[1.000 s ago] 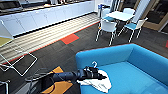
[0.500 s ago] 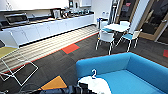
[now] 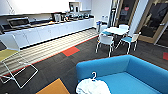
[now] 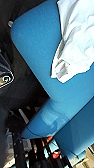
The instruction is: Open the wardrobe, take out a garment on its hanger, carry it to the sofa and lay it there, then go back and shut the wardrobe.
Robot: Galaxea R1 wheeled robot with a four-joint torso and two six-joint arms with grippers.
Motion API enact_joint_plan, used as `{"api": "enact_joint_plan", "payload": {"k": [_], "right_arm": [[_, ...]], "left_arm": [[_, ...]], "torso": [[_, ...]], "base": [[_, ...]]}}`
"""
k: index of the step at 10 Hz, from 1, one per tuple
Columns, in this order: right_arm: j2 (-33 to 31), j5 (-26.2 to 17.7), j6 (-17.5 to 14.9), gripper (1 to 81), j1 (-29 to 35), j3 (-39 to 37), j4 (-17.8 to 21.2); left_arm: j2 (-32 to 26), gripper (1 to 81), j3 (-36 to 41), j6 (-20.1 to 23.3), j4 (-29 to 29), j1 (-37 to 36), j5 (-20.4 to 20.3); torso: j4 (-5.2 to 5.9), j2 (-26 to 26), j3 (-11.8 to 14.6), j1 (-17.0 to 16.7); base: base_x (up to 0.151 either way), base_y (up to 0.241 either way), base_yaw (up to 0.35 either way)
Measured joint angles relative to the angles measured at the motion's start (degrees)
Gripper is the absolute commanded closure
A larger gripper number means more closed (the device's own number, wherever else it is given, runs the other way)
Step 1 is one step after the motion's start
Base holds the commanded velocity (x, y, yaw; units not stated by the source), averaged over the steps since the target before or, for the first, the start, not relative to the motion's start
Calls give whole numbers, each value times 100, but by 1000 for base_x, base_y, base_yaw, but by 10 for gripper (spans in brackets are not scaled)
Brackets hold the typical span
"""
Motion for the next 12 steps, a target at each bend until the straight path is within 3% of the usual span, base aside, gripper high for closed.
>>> {"api": "enact_joint_plan", "payload": {"k": [2,4,8,12], "right_arm": [[0,0,0,10,-2,0,0],[0,-2,-1,10,-2,0,0],[0,-7,0,10,-2,0,0],[0,-7,0,10,-2,0,-2]], "left_arm": [[-88,10,-222,119,249,553,-48],[-94,10,-624,245,350,1020,-373],[-88,10,-1586,372,463,1560,-1180],[146,10,-1980,391,527,1832,-1610]], "torso": [[2,-2,2,-2],[2,-5,5,-4],[2,-7,9,-4],[0,-11,11,-9]], "base": [[0,0,0],[0,0,0],[0,0,0],[0,0,0]]}}
